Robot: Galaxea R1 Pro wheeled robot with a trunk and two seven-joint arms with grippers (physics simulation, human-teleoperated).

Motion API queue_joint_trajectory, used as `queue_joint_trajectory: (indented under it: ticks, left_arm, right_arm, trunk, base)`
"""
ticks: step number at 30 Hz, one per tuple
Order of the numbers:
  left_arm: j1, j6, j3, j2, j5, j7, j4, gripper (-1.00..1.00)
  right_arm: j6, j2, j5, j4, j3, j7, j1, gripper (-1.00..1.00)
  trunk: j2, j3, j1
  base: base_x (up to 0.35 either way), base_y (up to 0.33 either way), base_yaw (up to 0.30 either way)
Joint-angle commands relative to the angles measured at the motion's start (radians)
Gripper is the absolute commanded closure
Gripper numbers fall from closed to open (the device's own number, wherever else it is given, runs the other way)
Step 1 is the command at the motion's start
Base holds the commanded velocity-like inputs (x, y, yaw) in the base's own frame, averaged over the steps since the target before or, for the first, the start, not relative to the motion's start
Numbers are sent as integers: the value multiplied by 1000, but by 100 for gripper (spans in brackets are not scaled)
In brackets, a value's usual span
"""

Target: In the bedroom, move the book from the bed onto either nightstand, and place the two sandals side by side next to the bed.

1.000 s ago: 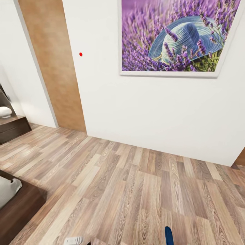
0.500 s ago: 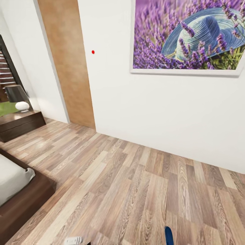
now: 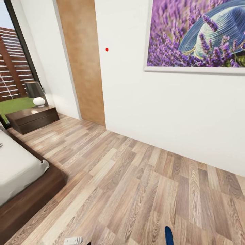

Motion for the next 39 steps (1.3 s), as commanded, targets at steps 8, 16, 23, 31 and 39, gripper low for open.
queue_joint_trajectory:
  ticks: [8,16,23,31,39]
  left_arm:
    - [-1,0,2,-1,5,-6,1,-100]
    - [-1,0,2,0,5,-6,1,-100]
    - [-1,0,2,0,5,-6,1,-100]
    - [-1,0,2,0,5,-6,1,-100]
    - [-1,0,2,0,5,-6,1,-100]
  right_arm:
    - [10,0,-9,-1,1,3,0,100]
    - [11,0,-9,-1,0,3,0,100]
    - [11,0,-9,-1,1,3,0,100]
    - [10,0,-9,-1,0,3,0,100]
    - [11,0,-9,-1,0,3,0,100]
  trunk:
    - [0,-9,0]
    - [0,-18,0]
    - [0,-23,0]
    - [0,-23,0]
    - [0,-24,0]
  base:
    - [0,0,217]
    - [0,0,217]
    - [0,0,118]
    - [0,0,7]
    - [0,0,0]
